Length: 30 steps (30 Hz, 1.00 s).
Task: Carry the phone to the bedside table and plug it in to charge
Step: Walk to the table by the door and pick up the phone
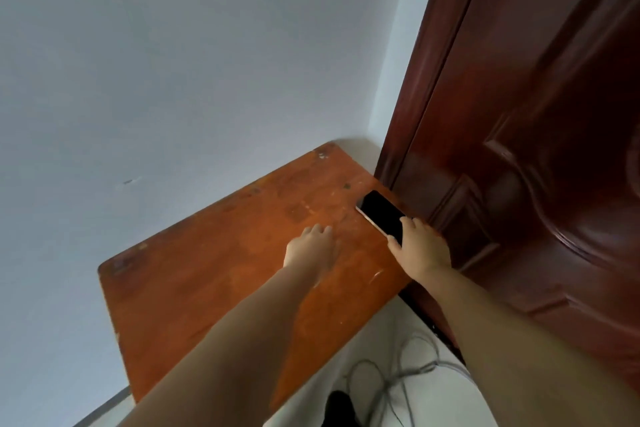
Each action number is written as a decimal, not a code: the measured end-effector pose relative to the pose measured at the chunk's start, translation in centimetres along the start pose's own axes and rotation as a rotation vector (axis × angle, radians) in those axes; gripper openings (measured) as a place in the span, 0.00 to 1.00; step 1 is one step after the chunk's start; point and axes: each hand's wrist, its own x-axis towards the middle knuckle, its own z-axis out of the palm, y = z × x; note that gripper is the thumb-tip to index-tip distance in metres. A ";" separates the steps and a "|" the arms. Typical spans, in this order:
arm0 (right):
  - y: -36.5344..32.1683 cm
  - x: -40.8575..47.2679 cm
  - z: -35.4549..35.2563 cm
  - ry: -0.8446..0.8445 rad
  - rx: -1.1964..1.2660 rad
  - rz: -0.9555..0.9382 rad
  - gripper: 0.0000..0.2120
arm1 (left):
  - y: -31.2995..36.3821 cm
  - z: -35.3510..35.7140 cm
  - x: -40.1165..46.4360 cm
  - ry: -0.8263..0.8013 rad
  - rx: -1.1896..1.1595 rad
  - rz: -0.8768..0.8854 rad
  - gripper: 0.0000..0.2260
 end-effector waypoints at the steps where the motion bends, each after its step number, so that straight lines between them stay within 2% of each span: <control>1: 0.7 1.8 0.6 0.010 0.001 -0.009 0.26 | 0.5 0.7 1.6 -0.004 0.001 -0.026 0.16; 3: 1.5 4.6 1.7 0.022 0.022 -0.007 0.33 | 1.0 2.1 4.0 -0.002 0.017 -0.076 0.17; 6: 1.9 7.0 3.8 -0.047 0.047 0.000 0.45 | 0.7 4.2 6.2 0.002 0.053 -0.141 0.19; 9: 2.7 8.6 5.9 -0.106 0.037 0.019 0.49 | -0.1 6.3 8.0 -0.025 0.061 -0.198 0.23; 12: 3.1 9.1 6.7 -0.093 -0.003 0.013 0.47 | -0.5 8.4 8.4 -0.088 0.093 -0.233 0.28; 16: 3.2 9.8 6.8 -0.052 0.034 -0.012 0.39 | -0.6 10.1 8.0 -0.095 0.106 -0.257 0.29; 22: 2.7 10.3 5.6 -0.031 0.054 -0.095 0.37 | -0.2 7.6 8.9 -0.189 0.106 -0.255 0.28; 30: -5.9 12.0 -0.3 0.051 0.035 -0.358 0.39 | -4.2 -1.5 5.4 0.058 0.027 -0.405 0.21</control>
